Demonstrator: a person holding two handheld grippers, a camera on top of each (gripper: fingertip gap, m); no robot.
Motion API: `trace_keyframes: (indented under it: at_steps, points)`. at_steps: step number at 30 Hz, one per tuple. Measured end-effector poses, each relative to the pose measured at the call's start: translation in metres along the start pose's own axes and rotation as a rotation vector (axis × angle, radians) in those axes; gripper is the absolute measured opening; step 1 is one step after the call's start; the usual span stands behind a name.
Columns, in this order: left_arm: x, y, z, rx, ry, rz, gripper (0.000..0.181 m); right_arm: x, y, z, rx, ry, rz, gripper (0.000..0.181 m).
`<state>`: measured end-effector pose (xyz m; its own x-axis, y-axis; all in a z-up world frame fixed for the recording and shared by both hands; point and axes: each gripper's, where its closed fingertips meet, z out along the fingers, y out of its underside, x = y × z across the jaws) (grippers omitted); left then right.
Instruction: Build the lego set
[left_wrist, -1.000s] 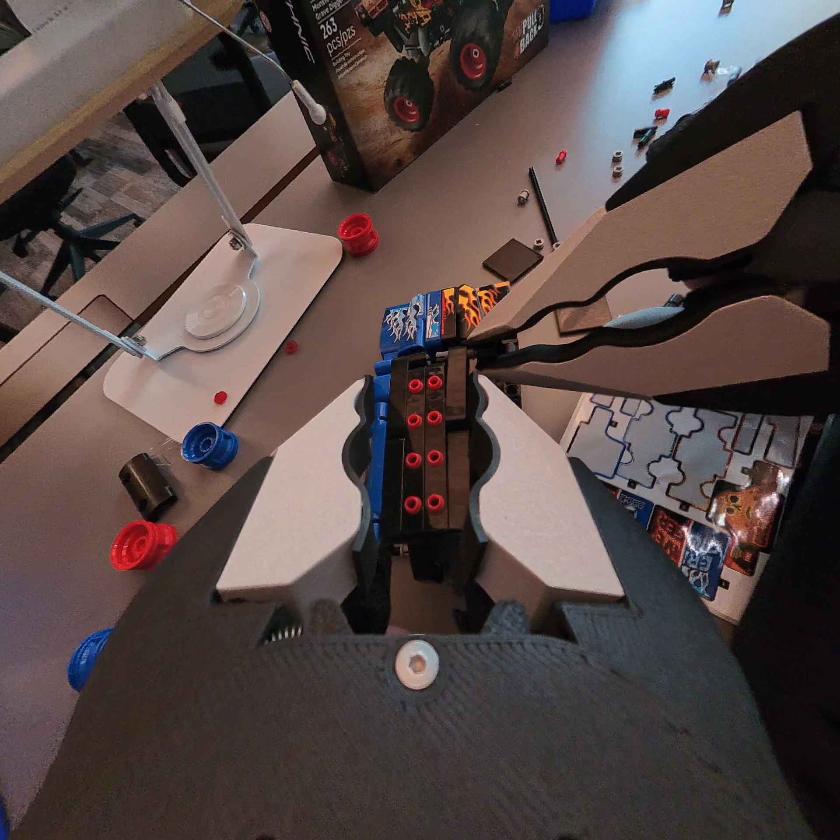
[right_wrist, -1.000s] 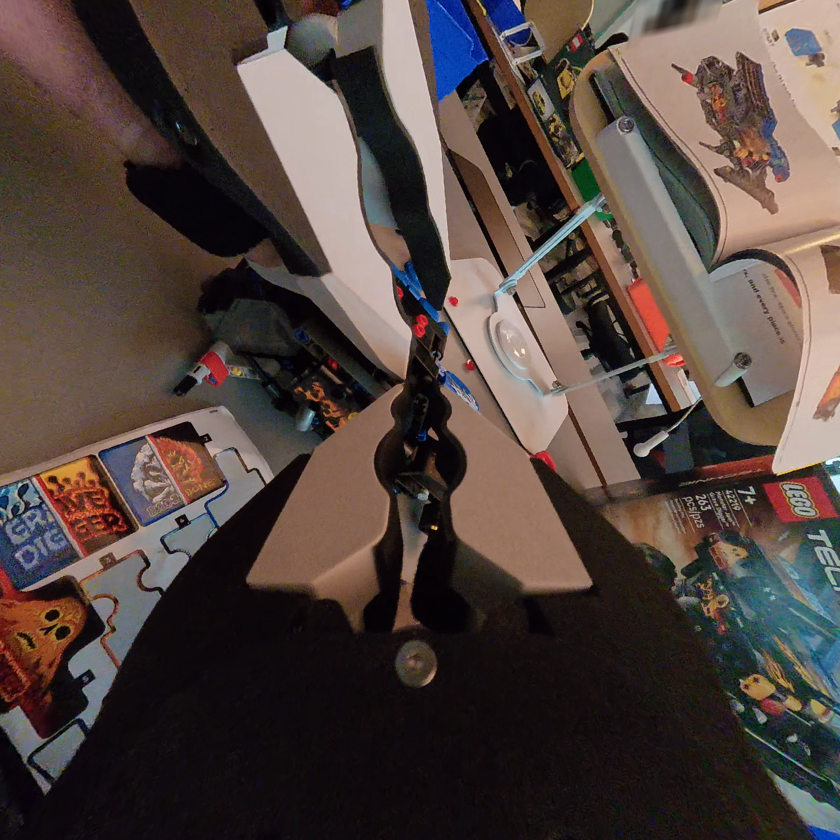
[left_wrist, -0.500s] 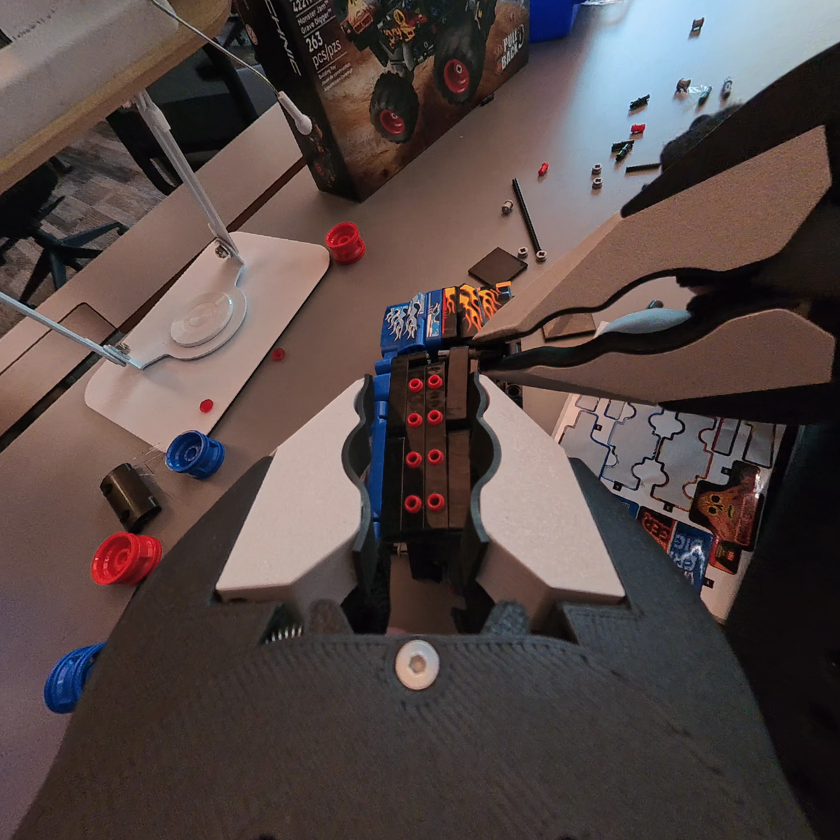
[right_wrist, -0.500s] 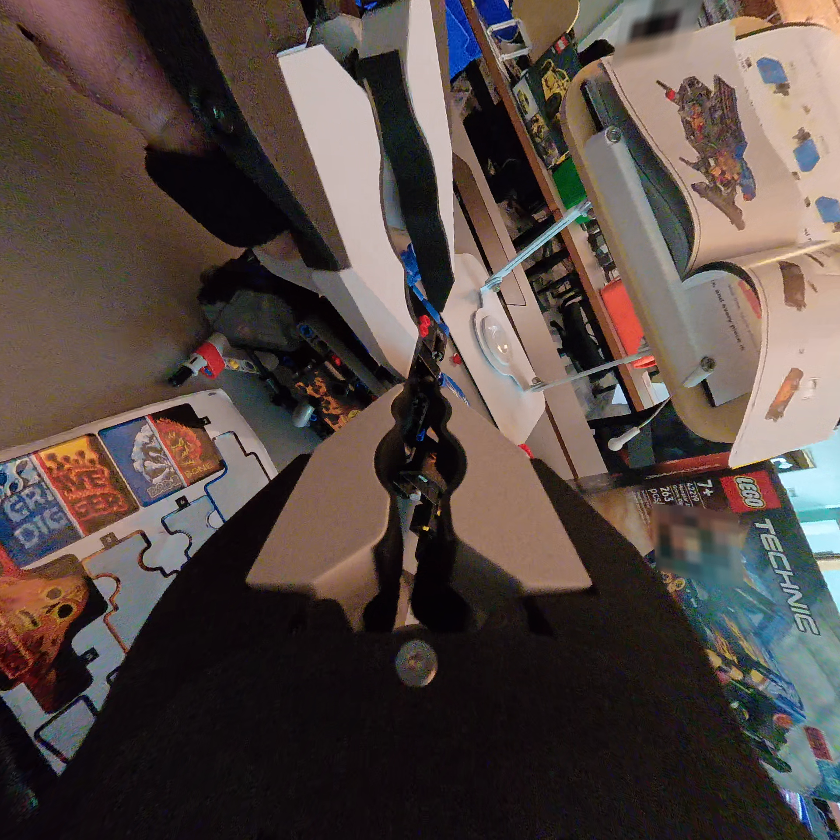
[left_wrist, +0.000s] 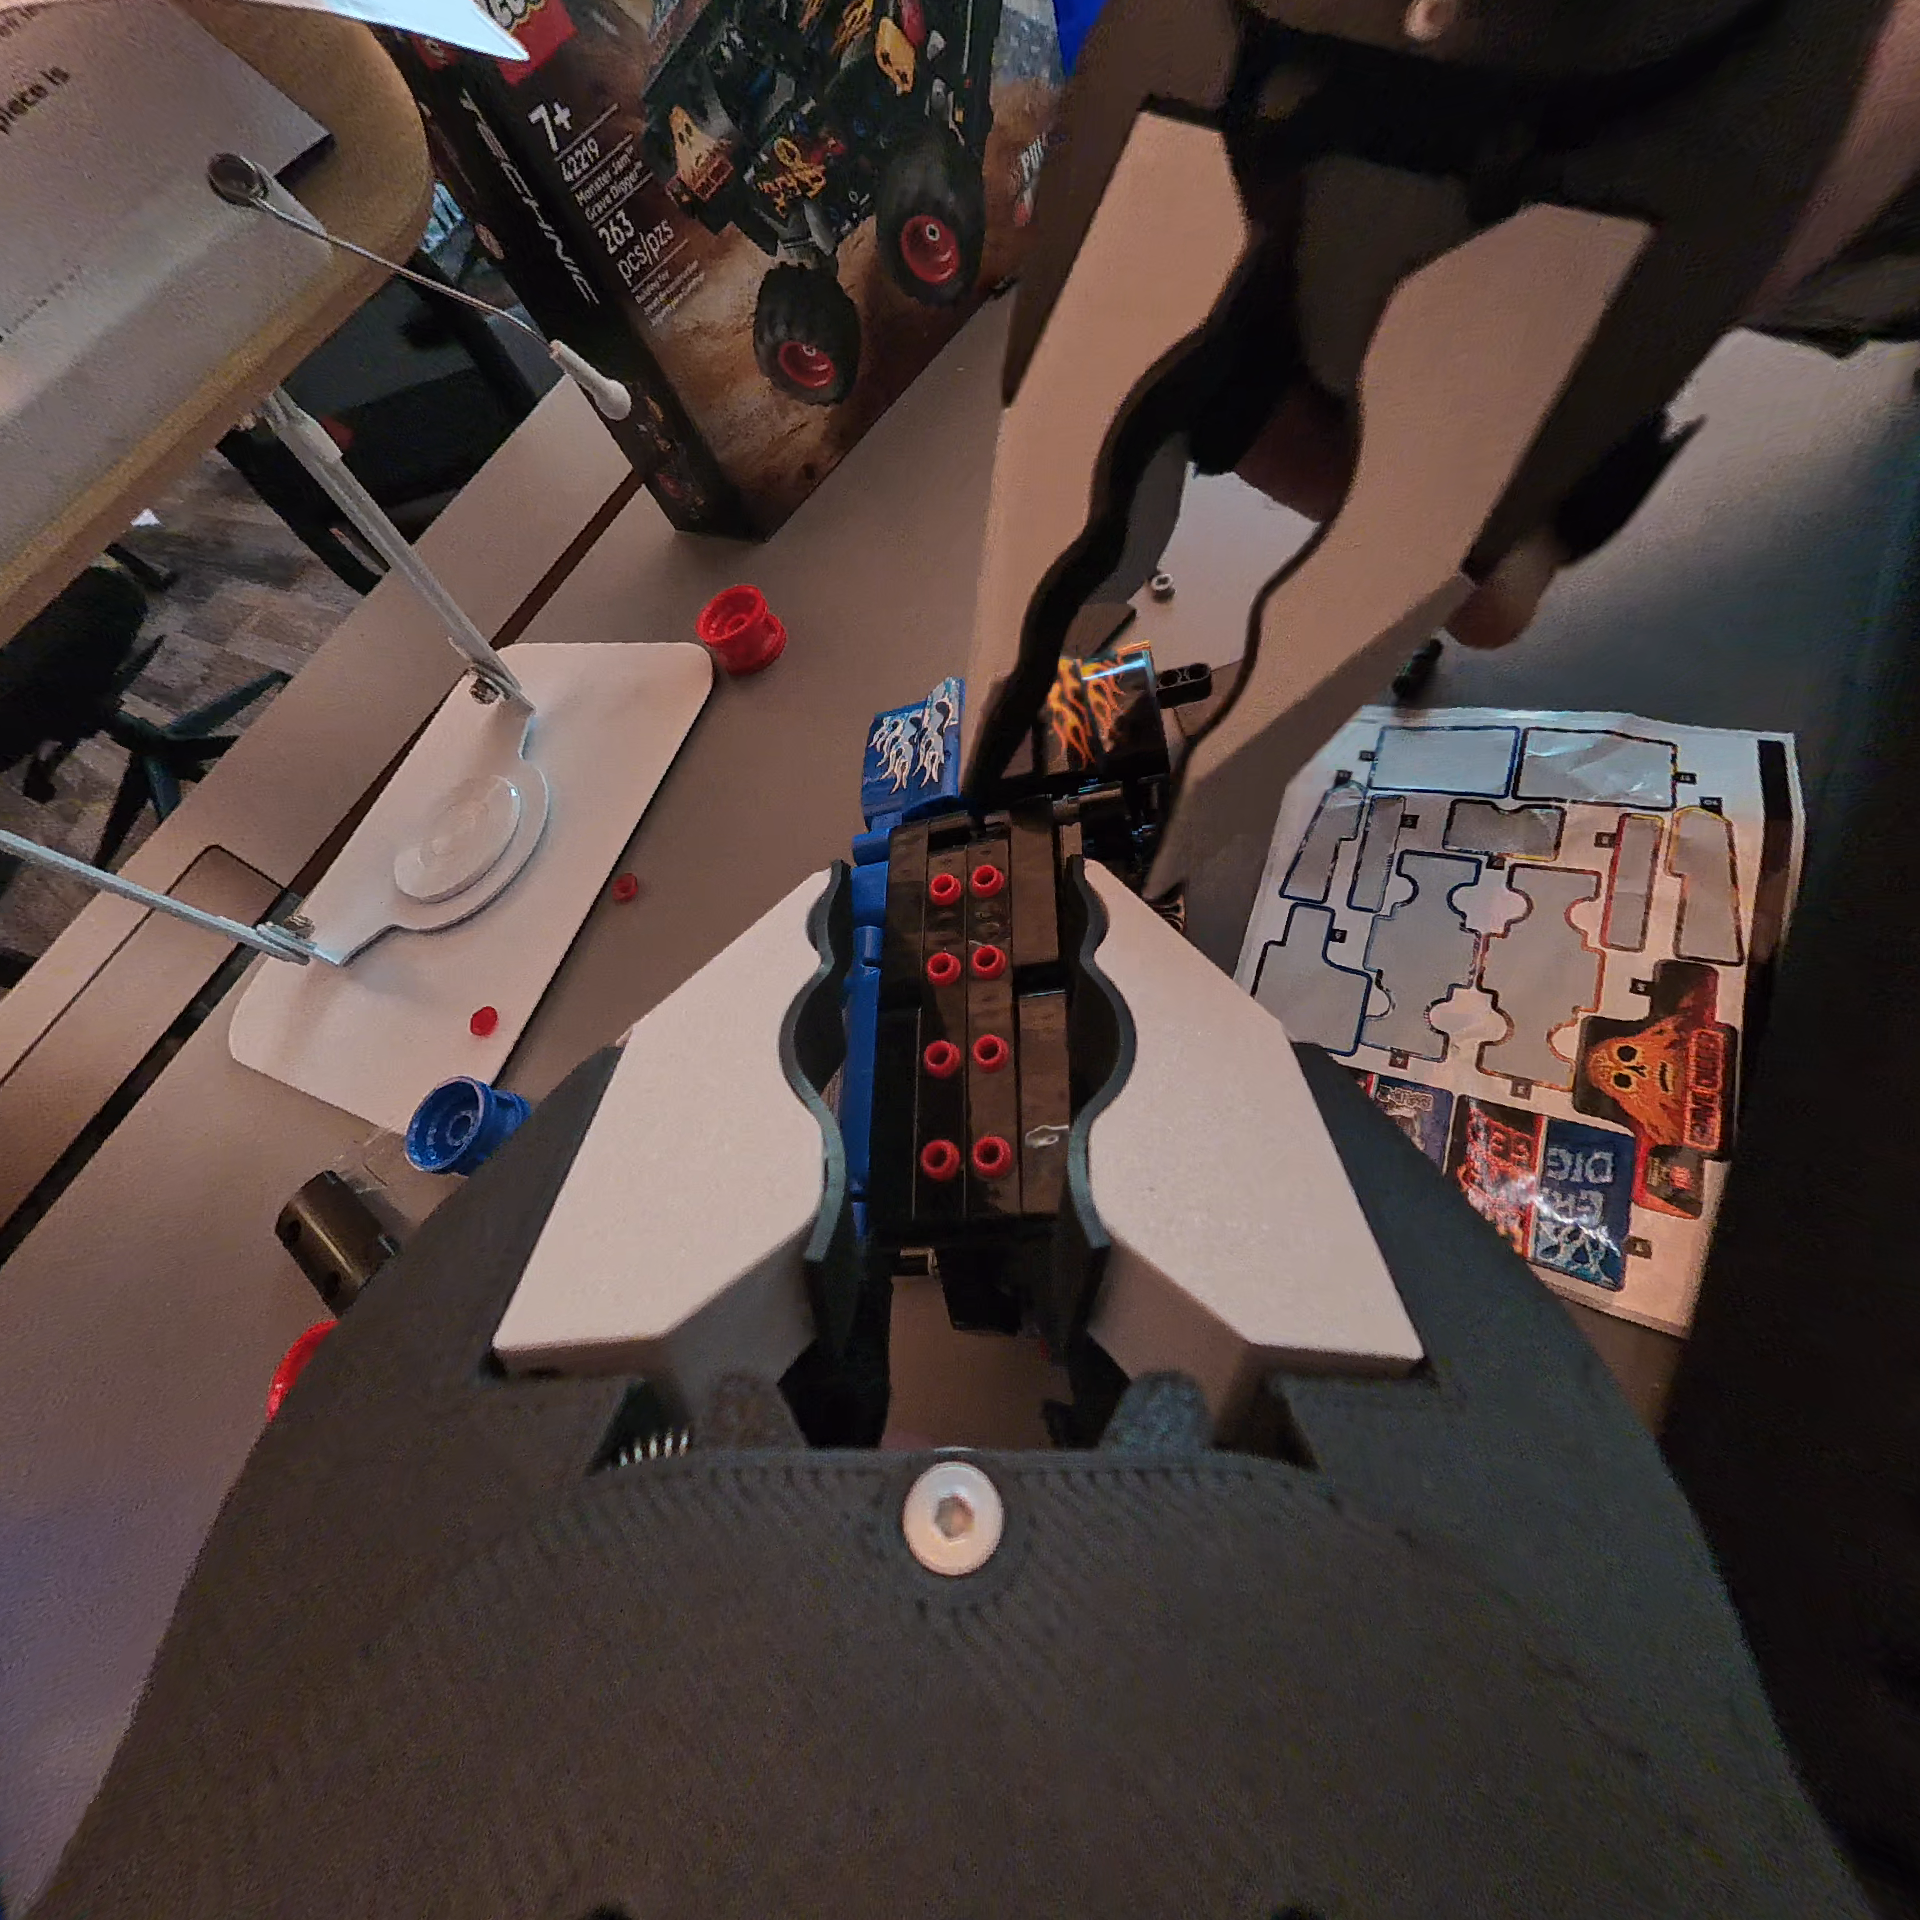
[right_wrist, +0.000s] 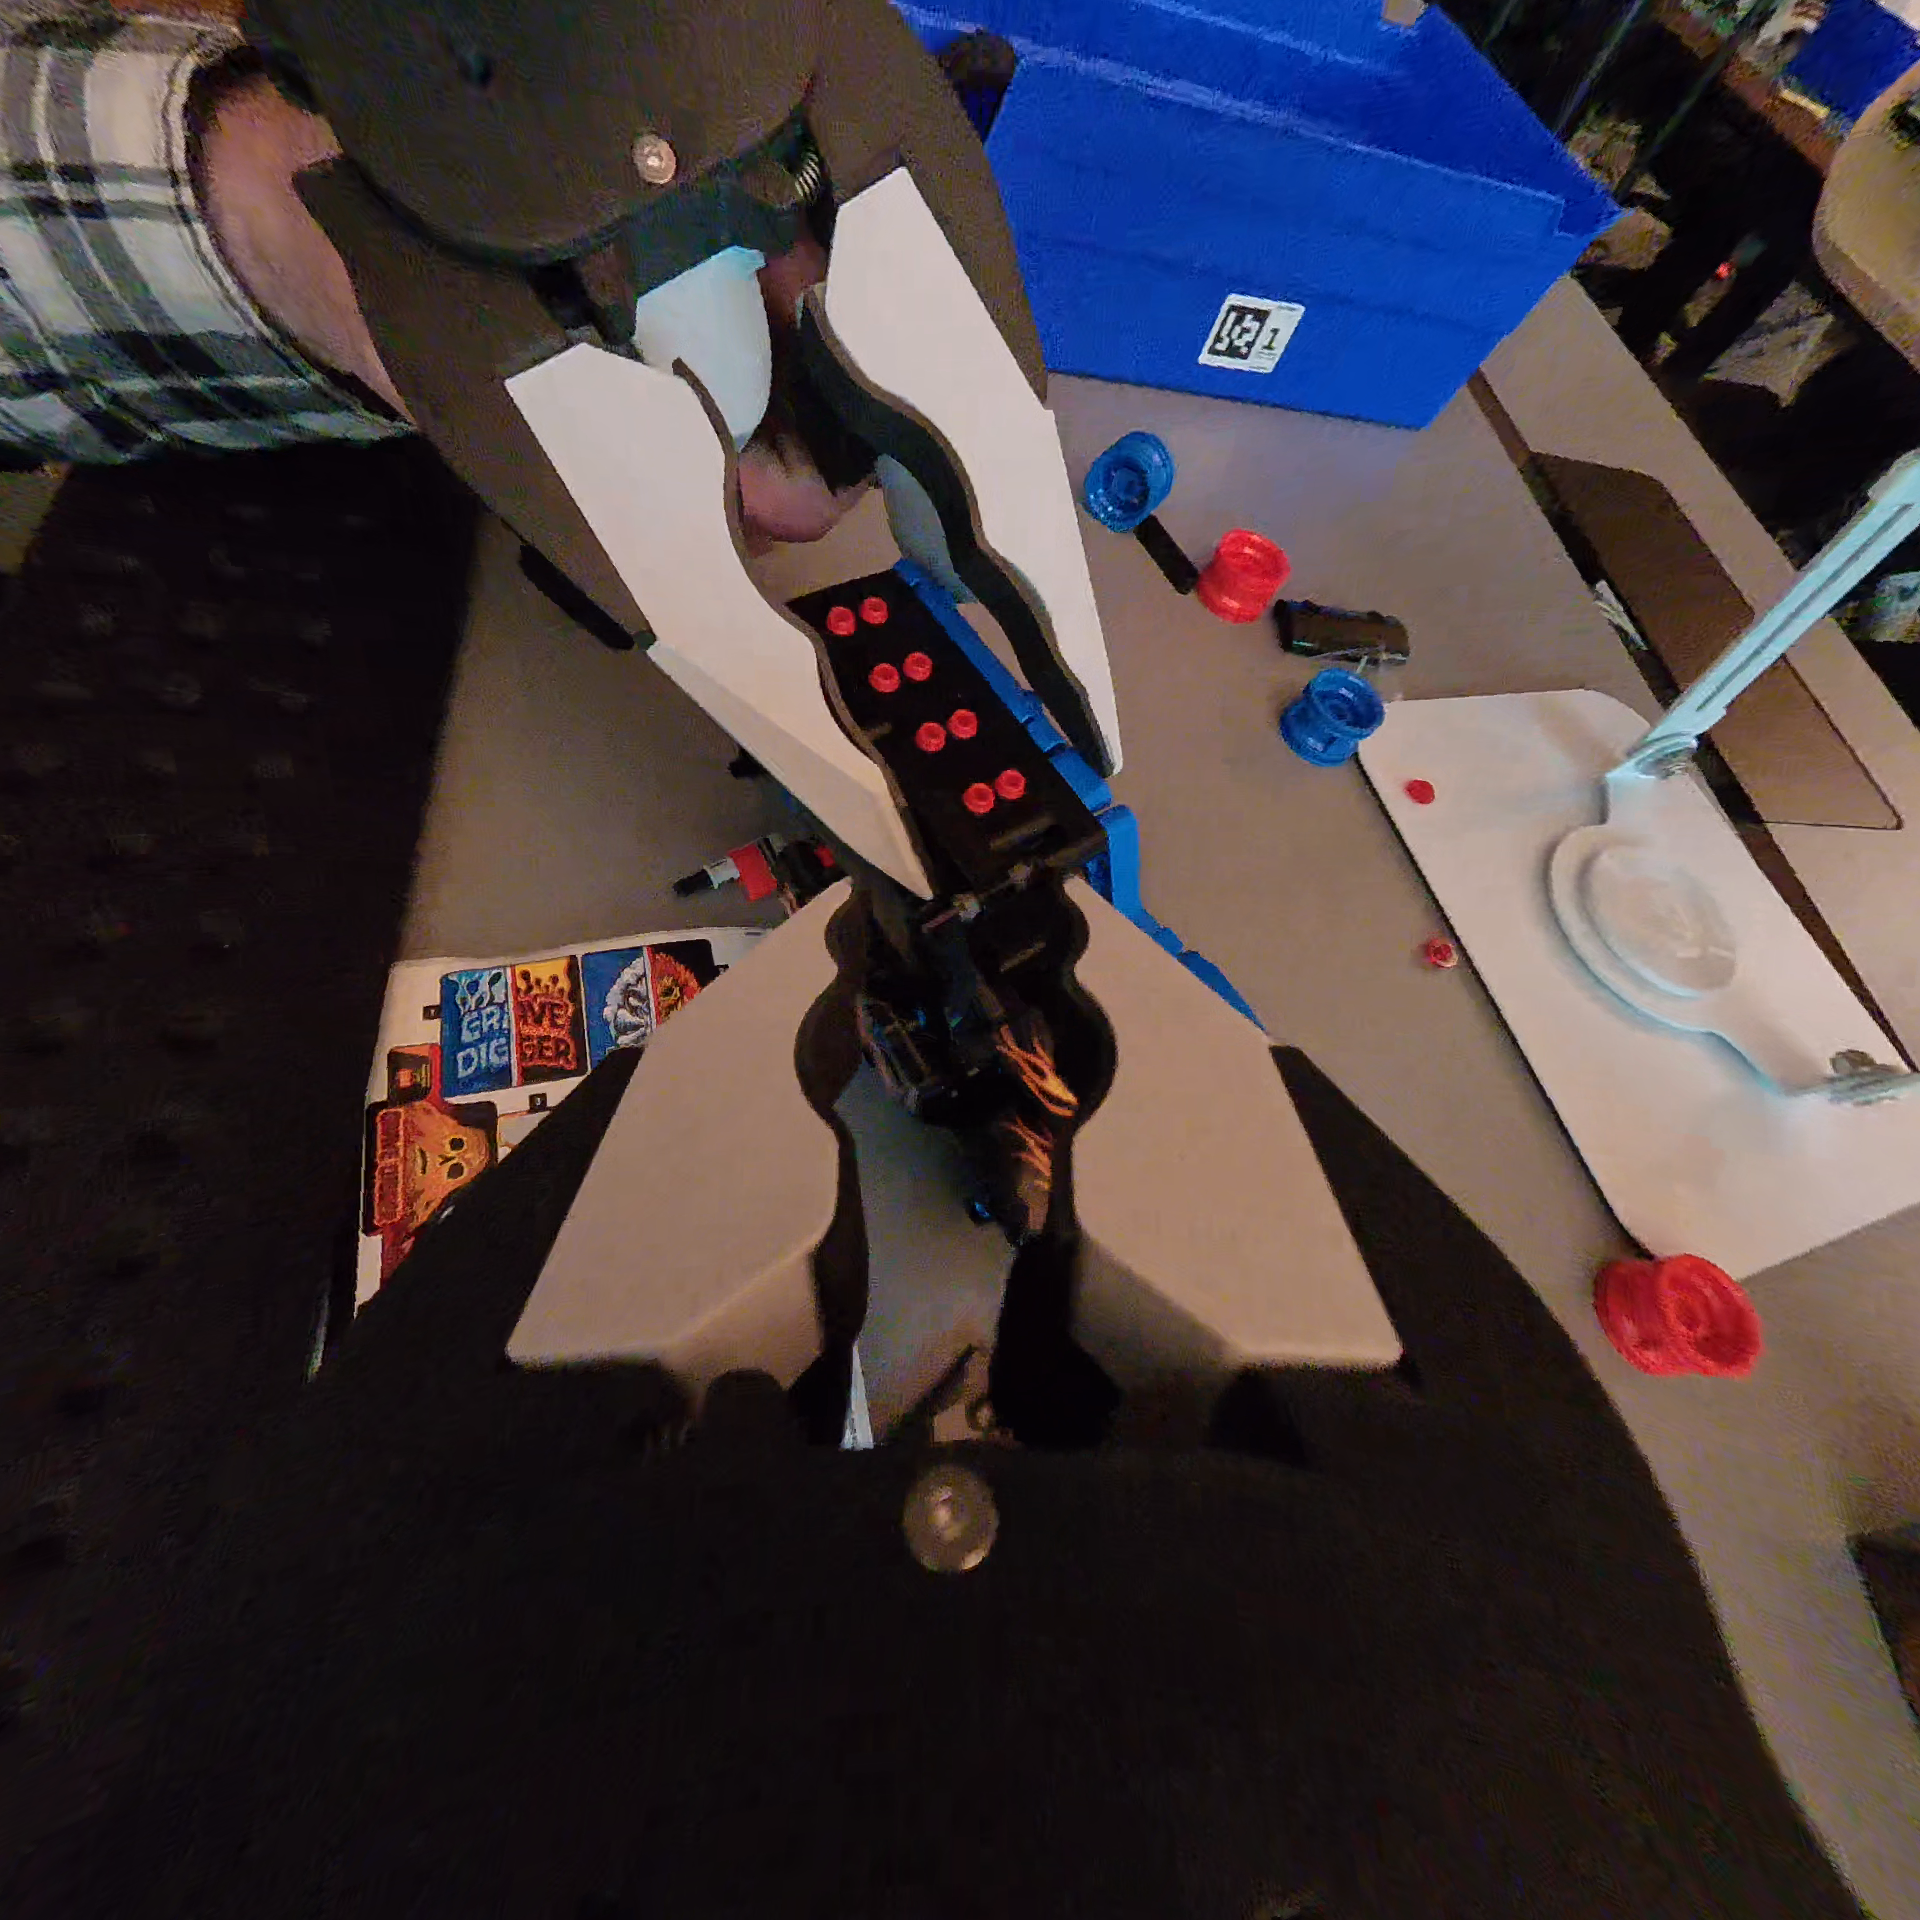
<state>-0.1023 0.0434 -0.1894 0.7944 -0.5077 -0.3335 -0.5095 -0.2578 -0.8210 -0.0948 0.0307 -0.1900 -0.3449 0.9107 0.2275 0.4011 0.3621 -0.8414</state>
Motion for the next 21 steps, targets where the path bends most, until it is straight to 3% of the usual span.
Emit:
trace_keyframes:
  at_steps: [6,16,21]
  points:
    - [0.0012,-0.0004,-0.0003,0.01,0.014,0.004,0.039,-0.0023,-0.0011,-0.0042,0.016,-0.109,-0.028,0.019]
    - [0.0004,-0.0004,-0.0006,0.02,0.018,0.0,0.039,-0.0005,0.0005,-0.0033,0.021,-0.093,-0.004,0.029]
    - [0.0012,-0.0008,0.0,0.02,0.021,0.003,0.039,-0.0026,0.0009,-0.0052,0.015,-0.092,-0.048,0.025]
